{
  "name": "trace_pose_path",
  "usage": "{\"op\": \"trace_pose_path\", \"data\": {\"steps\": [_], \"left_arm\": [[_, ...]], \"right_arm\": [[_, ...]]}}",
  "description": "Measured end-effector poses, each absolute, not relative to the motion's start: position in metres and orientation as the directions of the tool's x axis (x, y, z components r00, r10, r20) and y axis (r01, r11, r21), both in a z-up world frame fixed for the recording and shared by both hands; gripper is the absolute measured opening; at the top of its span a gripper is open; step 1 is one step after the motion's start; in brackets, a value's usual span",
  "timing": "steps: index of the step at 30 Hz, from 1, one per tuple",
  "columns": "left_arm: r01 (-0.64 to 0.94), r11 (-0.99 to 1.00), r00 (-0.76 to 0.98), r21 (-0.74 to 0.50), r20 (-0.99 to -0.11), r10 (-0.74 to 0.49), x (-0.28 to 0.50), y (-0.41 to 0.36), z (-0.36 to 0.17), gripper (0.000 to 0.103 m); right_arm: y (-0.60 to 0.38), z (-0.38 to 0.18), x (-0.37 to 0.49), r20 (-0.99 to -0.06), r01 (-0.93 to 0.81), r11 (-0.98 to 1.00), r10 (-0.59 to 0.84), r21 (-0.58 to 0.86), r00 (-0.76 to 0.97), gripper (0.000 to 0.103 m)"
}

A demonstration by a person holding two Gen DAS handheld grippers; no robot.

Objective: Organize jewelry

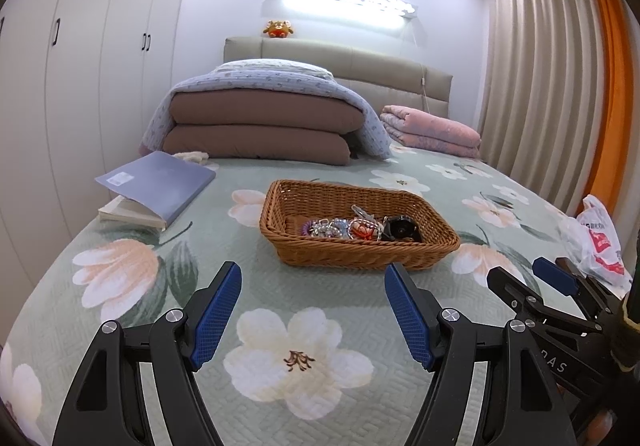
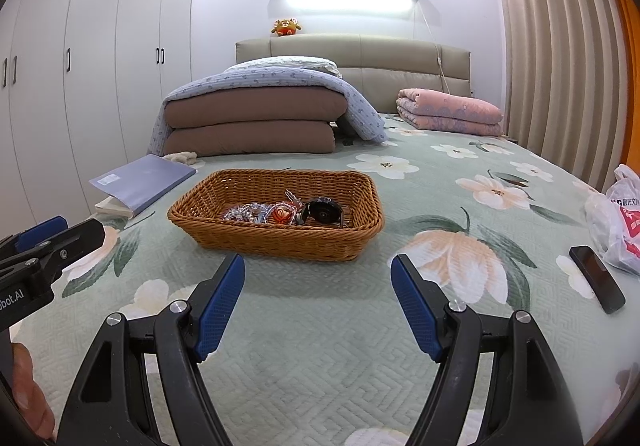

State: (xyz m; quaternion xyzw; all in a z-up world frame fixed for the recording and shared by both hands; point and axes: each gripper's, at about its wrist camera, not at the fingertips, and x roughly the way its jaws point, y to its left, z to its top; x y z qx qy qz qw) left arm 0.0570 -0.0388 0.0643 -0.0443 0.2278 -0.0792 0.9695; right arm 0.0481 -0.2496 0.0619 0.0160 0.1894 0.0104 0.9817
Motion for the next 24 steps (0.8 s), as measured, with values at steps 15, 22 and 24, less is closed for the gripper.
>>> {"op": "trace_pose_path", "data": {"steps": [15, 22, 24], "left_arm": [[0.134, 0.983, 0.881, -0.122, -0.44, -0.175, 0.0581, -0.0392, 0.0625, 0.075], [0.135, 0.984, 0.881, -0.118, -0.44, -0.174, 0.0583, -0.0382, 0.0621, 0.075], [0.132, 0.985, 0.885, -0.115, -0.434, -0.169, 0.0577, -0.0377, 0.0624, 0.075]], "right_arm": [[-0.2527, 0.0609, 0.0488, -0.379, -0.013, 0.999, 0.024, 0.031, 0.925, 0.078], [-0.2514, 0.0606, 0.0493, -0.383, -0.013, 0.999, 0.024, 0.032, 0.924, 0.078], [-0.2513, 0.0606, 0.0493, -0.382, -0.013, 0.999, 0.025, 0.032, 0.924, 0.078]]}}
